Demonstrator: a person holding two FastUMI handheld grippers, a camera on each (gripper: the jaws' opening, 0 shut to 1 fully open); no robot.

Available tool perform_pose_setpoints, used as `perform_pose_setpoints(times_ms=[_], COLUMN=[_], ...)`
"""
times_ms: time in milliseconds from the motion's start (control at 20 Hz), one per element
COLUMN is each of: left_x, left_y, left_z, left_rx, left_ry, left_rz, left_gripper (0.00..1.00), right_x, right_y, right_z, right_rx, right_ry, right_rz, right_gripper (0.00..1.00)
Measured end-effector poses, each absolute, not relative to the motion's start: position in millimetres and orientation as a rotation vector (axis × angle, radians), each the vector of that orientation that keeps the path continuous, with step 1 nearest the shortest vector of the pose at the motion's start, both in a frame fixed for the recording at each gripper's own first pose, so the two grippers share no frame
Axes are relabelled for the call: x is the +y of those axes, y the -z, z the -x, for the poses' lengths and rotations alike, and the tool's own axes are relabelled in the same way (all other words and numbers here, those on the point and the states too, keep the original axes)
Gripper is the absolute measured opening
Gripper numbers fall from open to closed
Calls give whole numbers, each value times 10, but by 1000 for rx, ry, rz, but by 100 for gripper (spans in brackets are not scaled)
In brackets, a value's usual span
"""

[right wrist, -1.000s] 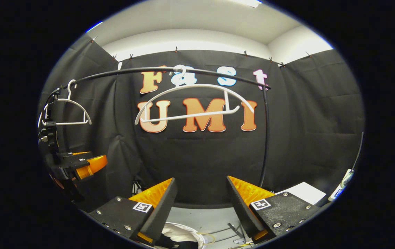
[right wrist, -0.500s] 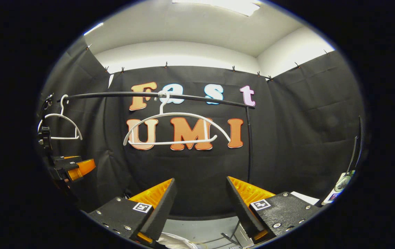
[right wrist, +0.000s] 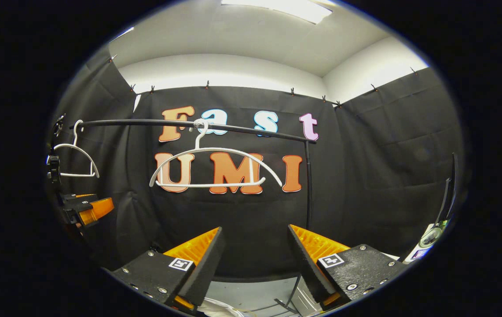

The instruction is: Grasp the clothes on the hanger with both hands and then place them into the laundry hamper below.

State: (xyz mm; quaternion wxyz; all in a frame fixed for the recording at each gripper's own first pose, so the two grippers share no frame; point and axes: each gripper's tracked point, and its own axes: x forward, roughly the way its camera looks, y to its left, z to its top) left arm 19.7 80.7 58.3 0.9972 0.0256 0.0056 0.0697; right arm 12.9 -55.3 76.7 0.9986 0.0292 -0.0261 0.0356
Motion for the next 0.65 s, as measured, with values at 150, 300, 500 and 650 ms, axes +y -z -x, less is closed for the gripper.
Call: perform_pose_setpoints(times_ms=[150, 300, 500, 650], left_x=[803, 796, 799, 777], left_y=[-550, -517, -516, -510], left_z=[-203, -206, -209, -211], left_rx=[18, 29, 29, 30], left_ry=[-139, -139, -139, -135], left_rz=[-43, -34, -35, -34], left_gripper=[97, 97, 97, 97], right_x=[-542, -514, -504, -500], right_y=[-702, -664, -663, -624], right_z=[-148, -159, -164, -174], right_rx=[-40, -33, -38, -29], right_ry=[-73, -76, -76, -78], right_rz=[-61, -57, -52, -58], right_gripper=[88, 88, 88, 88])
